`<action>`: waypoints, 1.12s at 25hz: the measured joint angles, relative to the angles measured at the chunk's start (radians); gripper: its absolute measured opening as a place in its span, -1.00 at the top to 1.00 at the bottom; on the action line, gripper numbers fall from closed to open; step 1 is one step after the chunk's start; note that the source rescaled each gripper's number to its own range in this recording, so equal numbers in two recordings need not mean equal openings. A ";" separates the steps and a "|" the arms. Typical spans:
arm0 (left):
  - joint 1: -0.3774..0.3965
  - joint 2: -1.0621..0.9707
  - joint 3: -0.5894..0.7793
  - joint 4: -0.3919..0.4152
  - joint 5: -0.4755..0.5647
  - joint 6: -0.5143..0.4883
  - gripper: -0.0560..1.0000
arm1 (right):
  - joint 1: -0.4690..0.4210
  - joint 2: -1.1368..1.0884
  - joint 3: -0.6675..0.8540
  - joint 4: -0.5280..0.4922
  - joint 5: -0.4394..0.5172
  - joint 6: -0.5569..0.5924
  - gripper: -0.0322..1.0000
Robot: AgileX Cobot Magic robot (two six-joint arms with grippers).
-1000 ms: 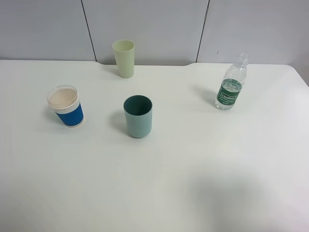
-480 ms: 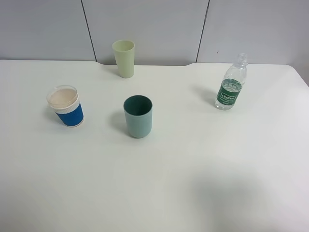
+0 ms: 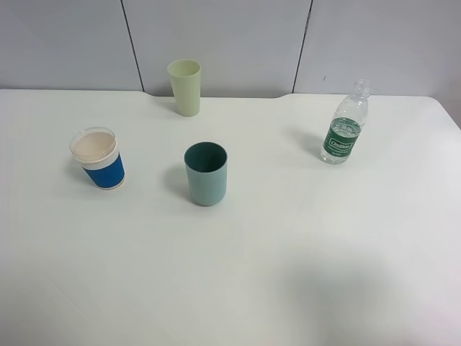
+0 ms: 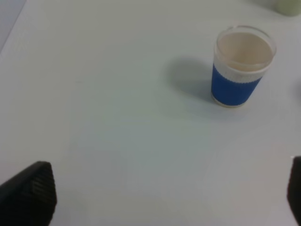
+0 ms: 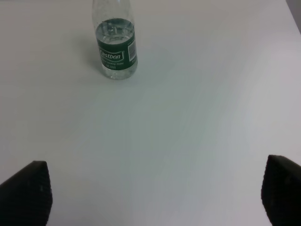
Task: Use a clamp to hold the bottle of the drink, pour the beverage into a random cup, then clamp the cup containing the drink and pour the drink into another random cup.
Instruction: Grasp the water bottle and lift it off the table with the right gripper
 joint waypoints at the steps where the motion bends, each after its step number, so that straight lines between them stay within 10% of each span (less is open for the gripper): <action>1: 0.000 0.000 0.000 0.000 0.000 0.000 -1.00 | 0.000 0.000 0.000 0.000 0.000 0.000 -0.53; 28: 0.000 0.000 0.000 0.000 0.000 0.000 -1.00 | 0.000 0.000 0.000 0.000 -0.001 0.001 -0.53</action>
